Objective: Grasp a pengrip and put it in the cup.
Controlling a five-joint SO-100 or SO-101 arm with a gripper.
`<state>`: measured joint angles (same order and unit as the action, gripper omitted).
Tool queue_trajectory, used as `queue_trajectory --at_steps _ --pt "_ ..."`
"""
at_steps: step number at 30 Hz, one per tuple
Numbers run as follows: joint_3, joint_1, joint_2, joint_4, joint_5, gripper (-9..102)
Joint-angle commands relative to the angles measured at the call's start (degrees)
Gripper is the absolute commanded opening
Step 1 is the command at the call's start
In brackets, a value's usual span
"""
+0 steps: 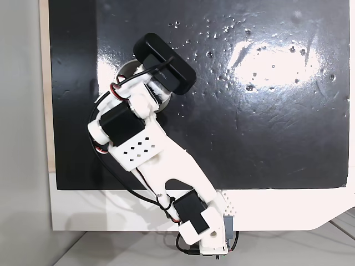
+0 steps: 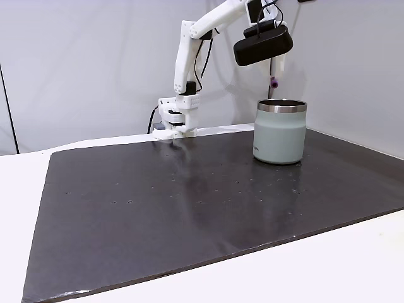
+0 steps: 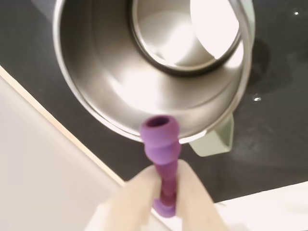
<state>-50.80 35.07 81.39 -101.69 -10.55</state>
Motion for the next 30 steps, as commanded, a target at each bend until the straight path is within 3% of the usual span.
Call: queue_trajectory --at_steps 1,12,21,30 --pt "3.5 -0.2 3.5 2.8 3.7 0" --pt "5.4 -1.3 2.2 4.1 6.9 0" --pt "4.8 -2.2 3.3 3.9 7.8 31" --pt "4.7 -2.3 3.4 3.3 7.8 31"
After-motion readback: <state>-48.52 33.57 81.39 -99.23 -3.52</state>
